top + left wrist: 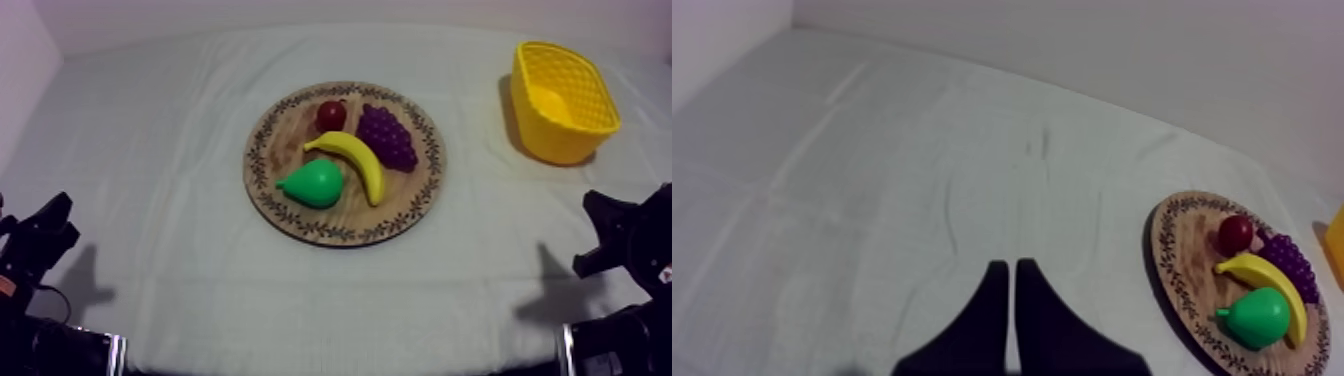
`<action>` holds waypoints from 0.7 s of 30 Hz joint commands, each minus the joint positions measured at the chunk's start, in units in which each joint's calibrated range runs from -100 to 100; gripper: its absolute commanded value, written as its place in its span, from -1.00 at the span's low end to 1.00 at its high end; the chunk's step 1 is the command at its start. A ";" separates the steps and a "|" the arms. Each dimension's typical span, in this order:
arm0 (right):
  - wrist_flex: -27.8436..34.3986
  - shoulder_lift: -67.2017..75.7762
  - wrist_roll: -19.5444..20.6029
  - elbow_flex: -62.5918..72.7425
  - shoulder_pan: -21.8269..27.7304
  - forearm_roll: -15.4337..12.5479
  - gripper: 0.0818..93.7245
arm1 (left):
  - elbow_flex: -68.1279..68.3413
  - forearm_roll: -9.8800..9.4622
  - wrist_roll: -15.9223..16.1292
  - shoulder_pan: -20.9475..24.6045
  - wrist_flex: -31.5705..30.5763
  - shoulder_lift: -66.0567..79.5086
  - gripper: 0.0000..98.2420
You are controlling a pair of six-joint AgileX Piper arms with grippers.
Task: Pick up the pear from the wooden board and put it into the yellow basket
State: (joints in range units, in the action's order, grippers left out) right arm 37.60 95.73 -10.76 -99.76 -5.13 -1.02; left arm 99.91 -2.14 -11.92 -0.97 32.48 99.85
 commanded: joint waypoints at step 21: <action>5.43 0.00 -0.74 1.77 -6.23 1.89 -0.99 | -0.02 0.01 -0.01 -0.01 0.02 -0.02 -1.00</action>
State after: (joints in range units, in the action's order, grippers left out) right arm 40.64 95.73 -11.21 -98.62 -9.34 0.00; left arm 99.91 -2.14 -11.92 -0.97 32.48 99.85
